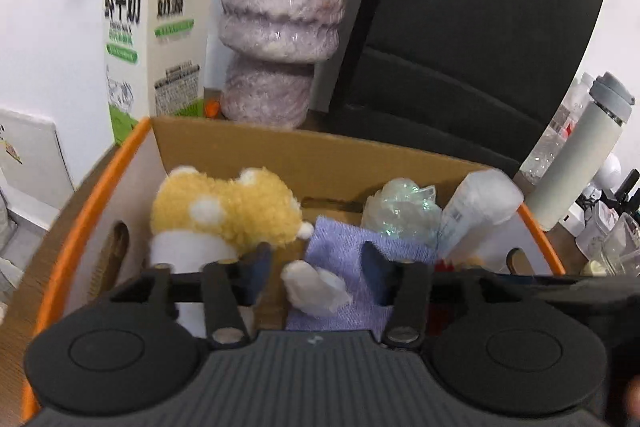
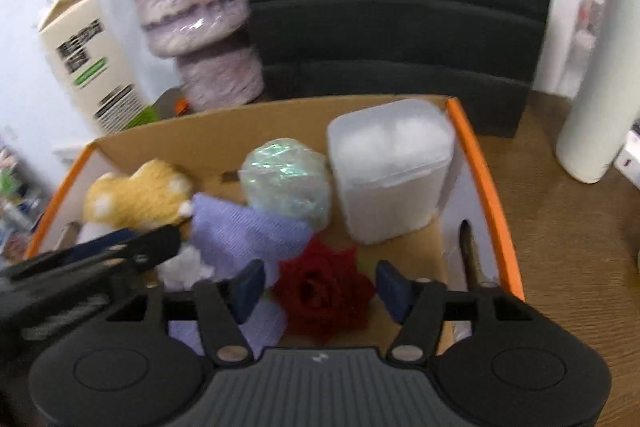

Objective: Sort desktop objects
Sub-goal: 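Grasp the white tissue with the left tool while the right tool grasps the red rose, drop both in box, then move both tools back toward the navy case and braided cable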

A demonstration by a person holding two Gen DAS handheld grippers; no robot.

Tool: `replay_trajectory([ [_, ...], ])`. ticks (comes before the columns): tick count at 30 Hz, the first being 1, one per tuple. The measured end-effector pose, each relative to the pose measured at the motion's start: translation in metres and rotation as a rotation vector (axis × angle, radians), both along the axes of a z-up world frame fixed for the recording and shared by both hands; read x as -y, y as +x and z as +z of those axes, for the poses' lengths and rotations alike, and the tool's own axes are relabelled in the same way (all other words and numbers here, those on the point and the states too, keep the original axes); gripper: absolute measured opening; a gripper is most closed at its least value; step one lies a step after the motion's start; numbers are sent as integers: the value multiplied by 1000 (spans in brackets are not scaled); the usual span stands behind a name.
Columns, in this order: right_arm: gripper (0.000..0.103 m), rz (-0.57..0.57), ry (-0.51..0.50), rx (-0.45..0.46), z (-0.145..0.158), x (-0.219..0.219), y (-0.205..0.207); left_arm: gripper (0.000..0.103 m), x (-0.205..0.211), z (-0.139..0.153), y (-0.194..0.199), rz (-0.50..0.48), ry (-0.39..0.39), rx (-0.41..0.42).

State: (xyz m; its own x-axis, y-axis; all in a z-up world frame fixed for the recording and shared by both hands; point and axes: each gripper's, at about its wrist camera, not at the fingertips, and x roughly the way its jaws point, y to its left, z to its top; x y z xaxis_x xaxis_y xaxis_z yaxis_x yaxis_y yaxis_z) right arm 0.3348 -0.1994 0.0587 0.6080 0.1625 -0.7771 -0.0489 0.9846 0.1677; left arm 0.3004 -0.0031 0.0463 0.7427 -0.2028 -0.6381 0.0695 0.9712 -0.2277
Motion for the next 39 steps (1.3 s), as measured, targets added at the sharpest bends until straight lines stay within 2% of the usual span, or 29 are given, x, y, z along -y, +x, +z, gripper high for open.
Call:
replay_trajectory([
  [2,68,2,19,-10,6,3,3,82,-6,7,-6,-1,-19,41],
  [3,70,-1,37,17,12,6,0,84,-7,10,-6,-8,-21,47],
  [4,74,-6,59,51,18,8,-4,85,-9,12,-6,-5,-27,56],
  [6,86,-19,70,82,25,13,-10,94,-13,14,-8,15,-35,73],
  [9,87,-10,72,71,24,15,-11,102,-13,13,-5,41,34,49],
  [17,88,-7,-47,51,16,7,-7,103,-13,6,0,49,129,0],
  [20,88,-10,-96,64,18,8,-10,103,-11,11,-5,62,168,32],
  [24,88,-18,-72,111,36,13,-22,103,-4,26,-16,45,211,91],
  [29,90,3,-33,188,63,13,-67,103,-1,50,-67,1,231,209],
  [32,90,0,-27,209,70,15,-95,103,-4,62,-105,6,252,239],
  [36,90,11,23,223,71,19,-141,103,-16,78,-159,24,230,293],
  [39,90,18,44,237,67,17,-178,103,-24,76,-197,31,219,296],
])
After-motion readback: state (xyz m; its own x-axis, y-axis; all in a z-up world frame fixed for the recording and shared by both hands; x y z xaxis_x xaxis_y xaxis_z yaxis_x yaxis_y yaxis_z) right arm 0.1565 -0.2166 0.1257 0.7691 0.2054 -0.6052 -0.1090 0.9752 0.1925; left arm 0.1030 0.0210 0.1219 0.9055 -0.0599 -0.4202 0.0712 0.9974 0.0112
